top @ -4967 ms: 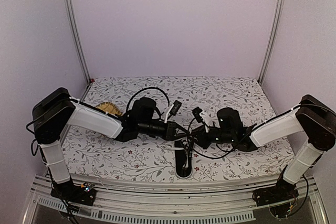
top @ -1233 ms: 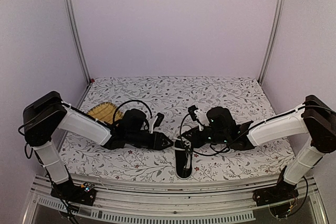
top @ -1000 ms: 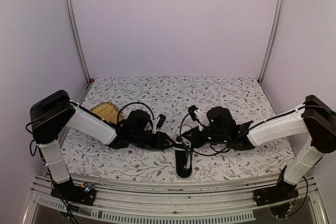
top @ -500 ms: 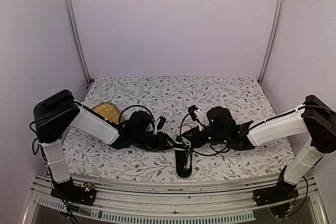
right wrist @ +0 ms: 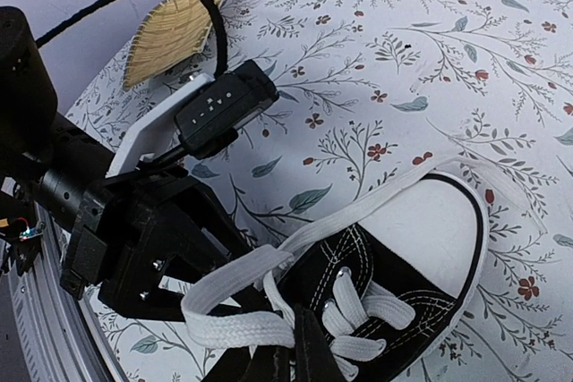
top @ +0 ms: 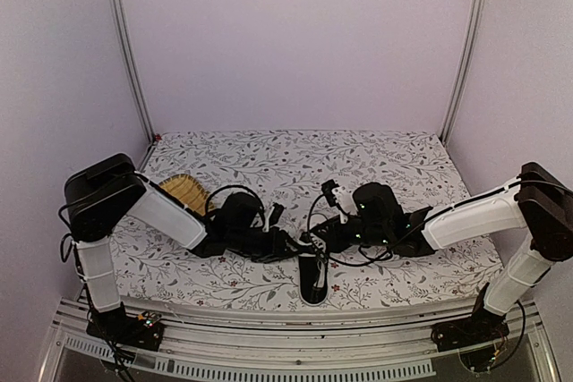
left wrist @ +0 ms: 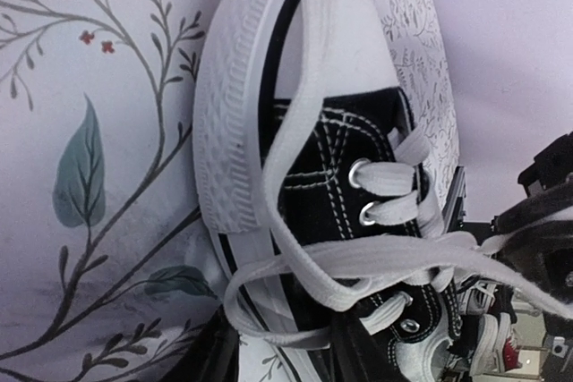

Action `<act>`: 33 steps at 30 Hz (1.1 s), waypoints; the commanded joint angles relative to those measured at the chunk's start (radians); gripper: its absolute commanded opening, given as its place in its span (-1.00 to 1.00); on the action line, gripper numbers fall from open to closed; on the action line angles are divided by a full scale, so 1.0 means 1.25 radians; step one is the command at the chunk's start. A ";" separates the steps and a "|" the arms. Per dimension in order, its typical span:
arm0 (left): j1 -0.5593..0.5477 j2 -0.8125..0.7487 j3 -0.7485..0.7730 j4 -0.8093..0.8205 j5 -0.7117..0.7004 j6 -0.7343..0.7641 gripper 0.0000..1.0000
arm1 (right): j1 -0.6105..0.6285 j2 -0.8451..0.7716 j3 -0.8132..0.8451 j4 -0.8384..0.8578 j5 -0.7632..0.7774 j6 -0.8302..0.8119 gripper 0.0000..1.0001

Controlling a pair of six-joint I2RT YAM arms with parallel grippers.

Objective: Tie the shoes

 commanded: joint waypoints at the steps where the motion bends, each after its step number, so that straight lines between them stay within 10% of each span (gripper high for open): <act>1: -0.004 0.017 -0.018 0.077 0.016 -0.024 -0.43 | 0.006 -0.022 -0.006 -0.001 0.002 0.001 -0.96; 11: -0.006 -0.048 -0.050 0.130 -0.046 -0.017 -0.99 | 0.022 -0.012 0.011 0.015 -0.016 -0.010 -0.96; 33: -0.032 -0.117 -0.071 0.119 -0.042 0.018 -1.00 | 0.046 0.052 0.050 0.066 0.045 -0.028 -0.96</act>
